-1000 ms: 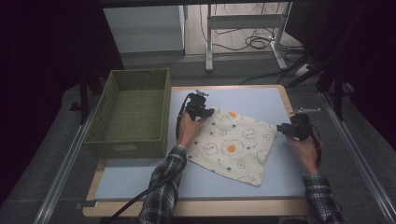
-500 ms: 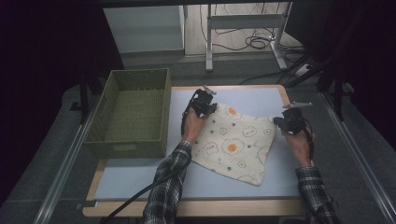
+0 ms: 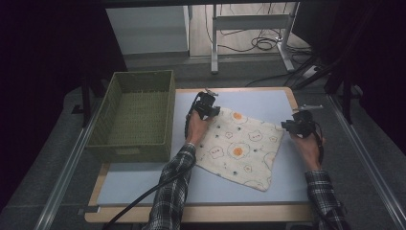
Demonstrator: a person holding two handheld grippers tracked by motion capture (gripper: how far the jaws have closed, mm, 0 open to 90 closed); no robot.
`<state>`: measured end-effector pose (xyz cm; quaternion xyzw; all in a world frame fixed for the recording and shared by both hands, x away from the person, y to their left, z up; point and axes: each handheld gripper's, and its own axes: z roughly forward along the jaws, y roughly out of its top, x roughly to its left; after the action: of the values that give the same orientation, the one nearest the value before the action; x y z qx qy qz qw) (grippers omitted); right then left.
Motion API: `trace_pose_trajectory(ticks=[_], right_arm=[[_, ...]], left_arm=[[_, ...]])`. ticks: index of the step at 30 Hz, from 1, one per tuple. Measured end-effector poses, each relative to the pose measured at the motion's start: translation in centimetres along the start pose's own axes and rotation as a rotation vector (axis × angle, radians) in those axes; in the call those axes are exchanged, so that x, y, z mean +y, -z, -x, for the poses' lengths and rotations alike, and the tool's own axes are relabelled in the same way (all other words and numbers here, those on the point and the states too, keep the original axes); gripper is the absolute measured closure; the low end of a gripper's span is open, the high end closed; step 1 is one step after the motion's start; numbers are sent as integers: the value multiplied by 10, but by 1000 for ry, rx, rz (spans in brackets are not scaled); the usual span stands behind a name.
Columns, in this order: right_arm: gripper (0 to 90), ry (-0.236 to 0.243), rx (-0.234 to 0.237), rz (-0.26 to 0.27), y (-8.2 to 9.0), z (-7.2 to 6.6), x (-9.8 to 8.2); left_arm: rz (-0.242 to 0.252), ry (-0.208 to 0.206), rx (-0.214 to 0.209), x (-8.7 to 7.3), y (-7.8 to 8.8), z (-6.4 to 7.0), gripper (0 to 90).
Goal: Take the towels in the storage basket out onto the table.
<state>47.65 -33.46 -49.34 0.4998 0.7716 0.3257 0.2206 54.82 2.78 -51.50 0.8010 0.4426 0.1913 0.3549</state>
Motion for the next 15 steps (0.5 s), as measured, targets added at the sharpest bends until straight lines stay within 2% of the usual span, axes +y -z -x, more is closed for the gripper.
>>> trace_pose_trajectory(ticks=[1,2,4,5,8,9,10,11,12,13,14,15], right_arm=[[697,-7,9,-3,-2,0,-1],[697,-7,9,-3,-2,0,-1],[681,0,4,-9,-5,-1,-2],[641,12,-7,-24,-9,-2,-4],[619,23,-19,-34,-12,-3,-4],[602,25,-14,-45,-15,-4,-5],[602,25,-14,-45,-15,-4,-5],[626,35,-13,-63,-20,-7,-7],[626,35,-13,-63,-20,-7,-7],[777,12,17,-51,-20,-9,-8],[777,12,17,-51,-20,-9,-8],[854,13,33,-60,-20,-12,-7]], left_arm=[[-6,15,-19,-1,-3,0,552],[-12,18,-19,-1,-5,0,552],[-36,5,-18,-3,-12,3,535],[-59,-10,-10,-5,-16,6,519],[-48,10,-20,-6,-17,6,537],[-51,33,-54,-6,-17,4,594],[-51,33,-54,-6,-17,4,598],[-58,31,-77,-5,-17,3,638],[-58,31,-77,-5,-17,3,682],[-63,23,-91,-4,-17,2,754],[-64,21,-99,-4,-17,3,754],[-62,1,-88,-2,-17,5,862]])
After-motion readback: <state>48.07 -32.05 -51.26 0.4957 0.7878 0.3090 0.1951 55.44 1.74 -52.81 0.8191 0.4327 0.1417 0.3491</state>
